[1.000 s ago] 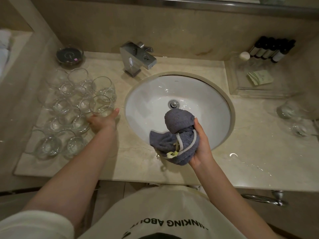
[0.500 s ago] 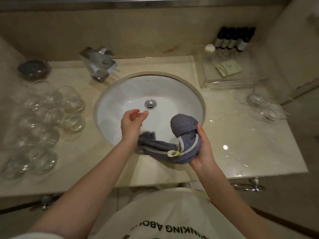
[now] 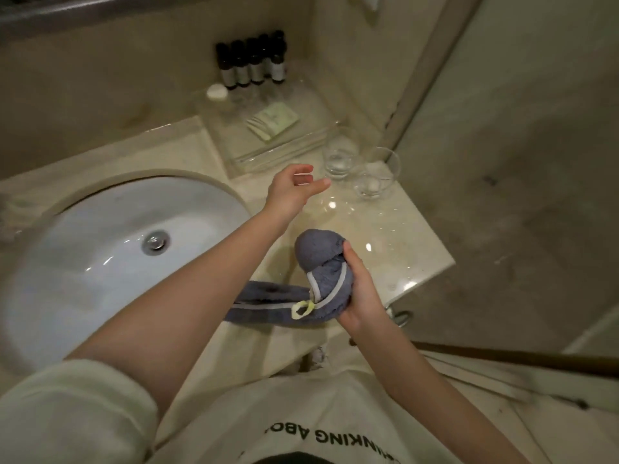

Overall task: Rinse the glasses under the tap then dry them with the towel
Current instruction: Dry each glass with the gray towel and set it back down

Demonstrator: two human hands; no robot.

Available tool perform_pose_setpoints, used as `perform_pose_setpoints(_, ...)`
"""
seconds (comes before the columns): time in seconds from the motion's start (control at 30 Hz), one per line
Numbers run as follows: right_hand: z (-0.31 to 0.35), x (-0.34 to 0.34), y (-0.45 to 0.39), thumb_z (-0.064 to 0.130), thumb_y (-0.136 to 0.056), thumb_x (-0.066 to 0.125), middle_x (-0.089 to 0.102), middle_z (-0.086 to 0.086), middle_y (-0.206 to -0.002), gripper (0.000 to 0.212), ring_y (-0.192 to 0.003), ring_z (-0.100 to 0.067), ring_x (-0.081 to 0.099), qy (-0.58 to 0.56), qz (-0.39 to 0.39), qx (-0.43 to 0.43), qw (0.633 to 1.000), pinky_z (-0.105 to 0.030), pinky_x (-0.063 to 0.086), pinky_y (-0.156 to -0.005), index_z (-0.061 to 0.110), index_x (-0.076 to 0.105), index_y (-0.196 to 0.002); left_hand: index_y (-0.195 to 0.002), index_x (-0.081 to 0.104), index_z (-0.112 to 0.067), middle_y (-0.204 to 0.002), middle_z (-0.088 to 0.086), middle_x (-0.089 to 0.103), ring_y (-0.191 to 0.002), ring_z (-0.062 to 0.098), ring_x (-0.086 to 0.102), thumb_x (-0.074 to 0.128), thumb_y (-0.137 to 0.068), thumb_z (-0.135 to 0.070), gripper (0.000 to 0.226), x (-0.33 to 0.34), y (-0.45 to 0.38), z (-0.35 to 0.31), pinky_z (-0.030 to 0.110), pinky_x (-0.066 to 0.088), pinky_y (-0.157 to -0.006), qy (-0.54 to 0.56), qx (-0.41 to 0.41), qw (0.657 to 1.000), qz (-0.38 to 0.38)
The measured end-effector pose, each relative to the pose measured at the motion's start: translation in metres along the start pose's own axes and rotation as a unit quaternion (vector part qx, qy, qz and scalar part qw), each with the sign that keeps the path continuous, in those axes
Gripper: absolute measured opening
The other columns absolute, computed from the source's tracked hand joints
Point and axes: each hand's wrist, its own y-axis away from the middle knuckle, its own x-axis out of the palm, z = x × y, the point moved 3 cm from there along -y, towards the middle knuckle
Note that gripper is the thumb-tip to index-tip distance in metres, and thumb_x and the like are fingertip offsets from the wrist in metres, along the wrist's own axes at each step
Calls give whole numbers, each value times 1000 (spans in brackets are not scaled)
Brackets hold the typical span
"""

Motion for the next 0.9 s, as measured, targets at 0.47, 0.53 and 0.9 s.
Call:
perform_pose_setpoints(0.47, 43, -41, -18, 51, -81, 57, 70, -8, -119, 60, -109, -23, 67, 17, -24, -6, 1000, -37, 53, -90, 13, 62, -127, -152, 22, -16, -149, 12, 39, -136, 24, 40, 89, -67, -14, 108, 54, -79, -30, 30, 39, -104, -130, 31, 991, -15)
perform_pose_setpoints(0.53, 44, -43, -19, 50, -80, 59, 69, -10, -121, 62, -111, -24, 66, 14, -18, -9, 1000, -36, 53, -89, 11, 60, -128, -150, 26, -17, -146, 11, 41, -131, 25, 43, 87, -68, -10, 102, 56, -85, -31, 29, 42, -97, -155, 30, 987, -5)
perform_pose_setpoints(0.9, 46, -42, -20, 42, -78, 62, 68, -15, -119, 60, -109, -26, 67, 23, -37, -45, 998, -34, 55, -84, 5, 61, -125, -135, 45, -15, -122, 3, 52, -107, 18, 51, 91, -62, -11, 87, 48, -87, -23, 30, 47, -88, -122, 50, 991, -29)
